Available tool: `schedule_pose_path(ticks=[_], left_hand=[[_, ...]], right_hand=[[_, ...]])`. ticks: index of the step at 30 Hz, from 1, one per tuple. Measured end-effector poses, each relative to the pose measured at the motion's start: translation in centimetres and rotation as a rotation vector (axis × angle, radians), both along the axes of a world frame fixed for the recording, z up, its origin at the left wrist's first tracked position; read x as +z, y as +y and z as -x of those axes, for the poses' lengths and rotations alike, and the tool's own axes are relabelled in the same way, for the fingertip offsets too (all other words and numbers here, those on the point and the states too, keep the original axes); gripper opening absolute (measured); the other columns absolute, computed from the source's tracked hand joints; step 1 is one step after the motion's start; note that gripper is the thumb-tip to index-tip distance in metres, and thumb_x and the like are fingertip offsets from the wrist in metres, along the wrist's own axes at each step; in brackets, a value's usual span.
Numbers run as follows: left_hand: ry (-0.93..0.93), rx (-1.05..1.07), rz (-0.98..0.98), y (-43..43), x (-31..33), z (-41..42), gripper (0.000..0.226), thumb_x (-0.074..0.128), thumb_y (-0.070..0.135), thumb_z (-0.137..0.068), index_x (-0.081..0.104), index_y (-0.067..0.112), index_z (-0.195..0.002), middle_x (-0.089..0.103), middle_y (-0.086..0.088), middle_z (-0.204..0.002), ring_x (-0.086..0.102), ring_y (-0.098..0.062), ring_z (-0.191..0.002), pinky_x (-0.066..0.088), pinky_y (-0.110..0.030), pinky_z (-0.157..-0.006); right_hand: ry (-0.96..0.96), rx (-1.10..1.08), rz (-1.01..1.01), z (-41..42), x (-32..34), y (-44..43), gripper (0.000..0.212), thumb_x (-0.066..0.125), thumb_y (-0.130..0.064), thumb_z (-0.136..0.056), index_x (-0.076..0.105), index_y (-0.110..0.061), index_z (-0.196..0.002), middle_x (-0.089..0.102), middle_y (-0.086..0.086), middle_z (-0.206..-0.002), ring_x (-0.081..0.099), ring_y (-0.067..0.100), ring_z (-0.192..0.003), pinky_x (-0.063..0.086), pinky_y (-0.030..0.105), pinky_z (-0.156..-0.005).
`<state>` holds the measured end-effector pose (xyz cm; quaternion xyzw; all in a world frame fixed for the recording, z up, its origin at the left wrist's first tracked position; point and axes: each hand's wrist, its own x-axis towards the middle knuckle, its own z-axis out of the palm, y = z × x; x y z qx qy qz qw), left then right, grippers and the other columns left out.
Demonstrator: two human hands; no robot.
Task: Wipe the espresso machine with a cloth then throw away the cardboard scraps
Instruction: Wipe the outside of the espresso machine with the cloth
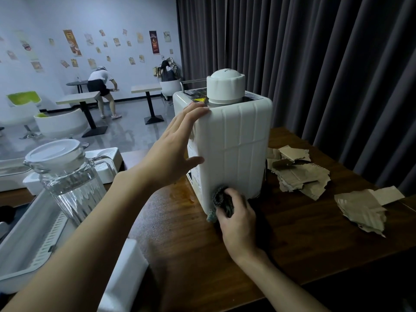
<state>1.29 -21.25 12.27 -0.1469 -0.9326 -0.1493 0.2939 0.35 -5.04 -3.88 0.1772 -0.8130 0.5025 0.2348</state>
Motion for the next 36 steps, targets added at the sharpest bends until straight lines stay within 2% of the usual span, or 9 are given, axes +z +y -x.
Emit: schedule_pose_path(ticks=[3, 5, 7, 11, 15, 21, 24, 27, 36], left_hand=[[-0.005, -0.004, -0.006, 0.0, 0.1, -0.1, 0.104, 0.088, 0.013, -0.071, 0.024, 0.024, -0.153, 0.019, 0.006, -0.164, 0.020, -0.015, -0.152, 0.020, -0.027, -0.119], [-0.009, -0.006, -0.013, 0.1, 0.2, -0.2, 0.104, 0.088, 0.012, -0.072, 0.024, 0.023, -0.153, 0.020, 0.005, -0.164, 0.020, -0.015, -0.152, 0.021, -0.029, -0.120], [-0.013, -0.006, -0.018, 0.2, 0.3, -0.3, 0.103, 0.088, 0.013, -0.072, 0.024, 0.023, -0.153, 0.020, 0.005, -0.164, 0.020, -0.016, -0.152, 0.022, -0.033, -0.121], [-0.027, -0.005, -0.022, 0.3, 0.5, -0.4, 0.103, 0.088, 0.014, -0.072, 0.025, 0.024, -0.152, 0.020, 0.005, -0.164, 0.021, -0.017, -0.151, 0.022, -0.038, -0.123], [-0.032, 0.002, -0.023, 0.2, 0.5, -0.4, 0.103, 0.088, 0.015, -0.073, 0.024, 0.026, -0.152, 0.019, 0.007, -0.164, 0.018, -0.010, -0.150, 0.018, -0.032, -0.120], [-0.024, 0.001, -0.018, 0.2, 0.3, -0.3, 0.103, 0.088, 0.016, -0.073, 0.023, 0.028, -0.152, 0.019, 0.008, -0.164, 0.021, -0.016, -0.150, 0.019, -0.033, -0.119], [-0.015, 0.001, -0.018, 0.2, 0.2, -0.3, 0.104, 0.088, 0.015, -0.072, 0.022, 0.031, -0.151, 0.019, 0.009, -0.163, 0.021, -0.015, -0.150, 0.020, -0.031, -0.118], [-0.008, -0.007, -0.017, 0.2, 0.1, -0.2, 0.105, 0.088, 0.013, -0.072, 0.022, 0.033, -0.150, 0.018, 0.010, -0.163, 0.020, -0.013, -0.151, 0.021, -0.030, -0.117], [-0.012, -0.005, -0.022, 0.1, 0.2, -0.3, 0.105, 0.088, 0.013, -0.072, 0.022, 0.032, -0.151, 0.018, 0.010, -0.163, 0.021, -0.013, -0.150, 0.022, -0.031, -0.117]], right_hand=[[0.063, 0.004, -0.027, 1.0, 0.5, 0.9, 0.041, 0.077, -0.002, -0.079, 0.062, -0.008, -0.116, 0.065, 0.014, -0.113, 0.062, 0.025, -0.105, 0.049, 0.026, -0.087], [0.101, -0.004, -0.013, 1.8, 1.0, 1.6, 0.040, 0.075, 0.000, -0.081, 0.062, -0.005, -0.118, 0.064, 0.014, -0.113, 0.058, 0.017, -0.101, 0.046, 0.016, -0.086], [0.113, -0.036, 0.017, 2.9, 1.7, 2.4, 0.040, 0.071, 0.002, -0.083, 0.062, -0.003, -0.122, 0.061, 0.011, -0.116, 0.054, 0.010, -0.102, 0.041, -0.001, -0.074], [0.127, -0.174, 0.111, 5.5, 3.0, 4.6, 0.037, 0.070, 0.002, -0.083, 0.065, -0.004, -0.119, 0.055, 0.012, -0.123, 0.048, 0.010, -0.109, 0.041, -0.003, -0.074], [0.117, -0.257, 0.113, 7.2, 3.1, 5.8, 0.034, 0.071, 0.002, -0.083, 0.065, 0.003, -0.116, 0.062, 0.015, -0.113, 0.056, 0.017, -0.103, 0.033, -0.007, -0.077], [0.155, -0.184, 0.061, 5.5, 2.0, 4.0, 0.042, 0.072, -0.001, -0.082, 0.059, -0.006, -0.122, 0.061, 0.014, -0.113, 0.057, 0.017, -0.100, 0.036, 0.008, -0.074], [0.276, -0.090, -0.074, 3.8, 1.2, 2.5, 0.047, 0.076, 0.005, -0.076, 0.062, -0.002, -0.121, 0.060, 0.018, -0.102, 0.061, 0.023, -0.084, 0.052, 0.022, -0.063], [0.340, -0.032, -0.164, 2.4, 0.8, 1.2, 0.047, 0.079, 0.005, -0.073, 0.065, -0.003, -0.116, 0.061, 0.020, -0.102, 0.066, 0.032, -0.083, 0.061, 0.038, -0.066], [0.416, 0.185, -0.233, 1.6, 1.0, -0.3, 0.033, 0.071, -0.001, -0.084, 0.064, -0.008, -0.115, 0.054, 0.013, -0.119, 0.065, 0.028, -0.094, 0.060, 0.034, -0.080]])
